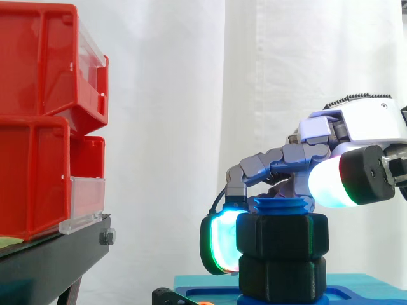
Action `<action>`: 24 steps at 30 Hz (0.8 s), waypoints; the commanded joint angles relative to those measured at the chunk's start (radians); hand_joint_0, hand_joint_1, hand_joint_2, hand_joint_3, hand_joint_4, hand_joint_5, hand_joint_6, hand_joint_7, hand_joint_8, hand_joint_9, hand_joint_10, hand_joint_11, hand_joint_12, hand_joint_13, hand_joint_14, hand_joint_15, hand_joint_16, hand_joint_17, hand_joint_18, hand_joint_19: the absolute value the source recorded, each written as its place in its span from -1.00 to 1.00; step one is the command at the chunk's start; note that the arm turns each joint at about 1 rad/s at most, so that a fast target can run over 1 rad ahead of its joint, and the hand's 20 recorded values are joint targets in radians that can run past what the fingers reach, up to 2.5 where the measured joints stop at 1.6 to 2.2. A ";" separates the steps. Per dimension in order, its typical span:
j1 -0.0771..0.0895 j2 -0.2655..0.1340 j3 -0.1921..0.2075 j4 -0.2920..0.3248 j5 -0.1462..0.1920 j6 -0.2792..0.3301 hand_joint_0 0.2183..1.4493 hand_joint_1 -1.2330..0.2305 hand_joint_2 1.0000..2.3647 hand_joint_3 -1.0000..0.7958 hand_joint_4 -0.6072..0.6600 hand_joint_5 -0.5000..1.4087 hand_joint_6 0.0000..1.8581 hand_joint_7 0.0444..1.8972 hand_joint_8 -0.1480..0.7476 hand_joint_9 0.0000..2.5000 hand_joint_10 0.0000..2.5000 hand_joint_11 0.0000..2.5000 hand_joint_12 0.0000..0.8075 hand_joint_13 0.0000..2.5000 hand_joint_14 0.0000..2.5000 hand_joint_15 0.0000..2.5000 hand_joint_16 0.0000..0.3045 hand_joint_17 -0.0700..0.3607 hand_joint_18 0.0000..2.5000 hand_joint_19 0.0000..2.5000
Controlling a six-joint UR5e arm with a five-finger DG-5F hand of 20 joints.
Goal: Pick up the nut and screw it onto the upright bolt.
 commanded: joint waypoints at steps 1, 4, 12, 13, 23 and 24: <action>-0.001 -0.001 0.000 0.002 0.000 0.000 -0.53 0.22 -1.00 -0.44 0.16 -0.41 -0.46 0.34 -0.14 0.06 -1.00 -1.00 -0.46 -0.44 -1.00 -1.00 -0.82 -0.38 -0.77 -1.00; -0.001 -0.001 0.000 0.002 0.000 0.000 -0.53 0.22 -1.00 -0.44 0.16 -0.41 -0.46 0.34 -0.16 0.07 -1.00 -1.00 -0.46 -0.43 -1.00 -1.00 -0.82 -0.39 -0.76 -1.00; -0.007 0.001 0.000 0.002 0.000 0.000 -0.53 0.22 -1.00 -0.44 0.11 -0.39 -0.46 0.40 -0.13 0.12 -1.00 -1.00 -0.48 -0.38 -1.00 -1.00 -0.84 -0.42 -0.71 -1.00; -0.007 -0.001 0.000 0.002 0.000 0.000 -0.53 0.22 -1.00 -0.44 0.12 -0.39 -0.46 0.41 -0.14 0.13 -1.00 -1.00 -0.48 -0.38 -1.00 -1.00 -0.84 -0.43 -0.69 -1.00; -0.011 0.001 0.002 0.002 -0.003 -0.001 -0.53 0.21 -1.00 -0.44 0.09 -0.38 -0.46 0.43 -0.13 0.18 -1.00 -1.00 -0.50 -0.33 -1.00 -1.00 -0.88 -0.49 -0.64 -1.00; -0.011 0.001 0.002 0.002 -0.003 -0.001 -0.52 0.21 -1.00 -0.44 0.10 -0.38 -0.46 0.44 -0.14 0.19 -1.00 -1.00 -0.51 -0.32 -1.00 -1.00 -0.89 -0.50 -0.63 -1.00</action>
